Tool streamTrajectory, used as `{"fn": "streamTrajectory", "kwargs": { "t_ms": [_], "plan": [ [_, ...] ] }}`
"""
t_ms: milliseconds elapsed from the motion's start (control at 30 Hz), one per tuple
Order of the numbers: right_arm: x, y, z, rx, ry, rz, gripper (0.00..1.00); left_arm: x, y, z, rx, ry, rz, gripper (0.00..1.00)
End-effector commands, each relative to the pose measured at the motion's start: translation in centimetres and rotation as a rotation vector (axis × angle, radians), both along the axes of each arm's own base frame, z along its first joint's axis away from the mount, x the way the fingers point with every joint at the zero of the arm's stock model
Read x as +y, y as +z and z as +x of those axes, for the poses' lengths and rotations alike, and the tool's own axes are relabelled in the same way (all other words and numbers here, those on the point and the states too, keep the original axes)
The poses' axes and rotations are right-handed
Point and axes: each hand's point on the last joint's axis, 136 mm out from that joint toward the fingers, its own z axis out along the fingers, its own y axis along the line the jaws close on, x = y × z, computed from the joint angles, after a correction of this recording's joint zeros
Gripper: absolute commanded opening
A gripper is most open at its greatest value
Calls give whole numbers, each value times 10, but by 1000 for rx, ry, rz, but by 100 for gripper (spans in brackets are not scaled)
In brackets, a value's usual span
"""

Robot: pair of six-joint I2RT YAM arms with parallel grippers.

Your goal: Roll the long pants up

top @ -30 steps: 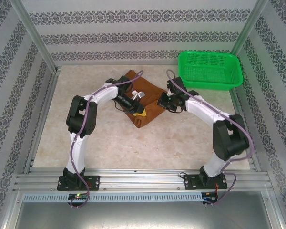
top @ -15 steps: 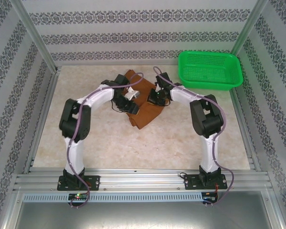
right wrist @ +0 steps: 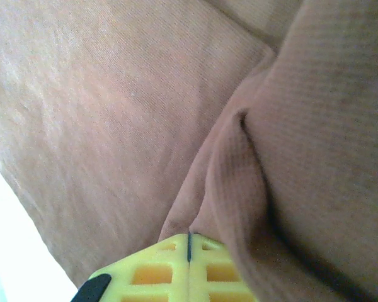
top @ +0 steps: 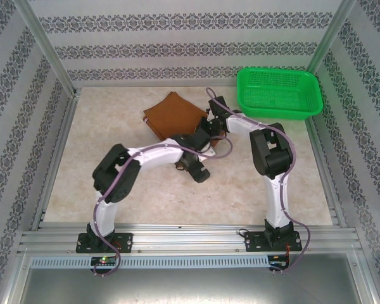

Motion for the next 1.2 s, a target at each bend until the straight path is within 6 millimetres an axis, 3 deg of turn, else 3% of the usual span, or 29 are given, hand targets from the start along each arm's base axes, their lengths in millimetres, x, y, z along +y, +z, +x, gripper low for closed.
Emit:
{"fn": "streamTrajectory", "kwargs": {
  "t_ms": [0,233,467,567,700,867,1033,1167],
  "plan": [
    [-18,-25,-22,91,-38,-43,2,19,6,43,-206,33,158,100],
    [-16,-28,-29,95,-35,-26,2,43,13,79,-395,23,371,100],
    [-11,-31,-28,102,-37,-16,0,54,28,100,-500,43,403,100],
    [-8,-29,-28,94,-35,-13,0,70,15,111,-454,62,437,100],
    [-10,-26,-27,94,-37,-21,0,85,-19,107,-253,58,432,98],
    [-9,-25,-28,96,-37,-18,0,88,-40,97,-128,44,400,79],
    [-6,-24,-28,96,-32,-13,0,97,-29,107,-232,125,420,99],
    [-6,-24,-28,94,-31,-9,0,105,-23,113,-336,145,471,100]
  ]
}}
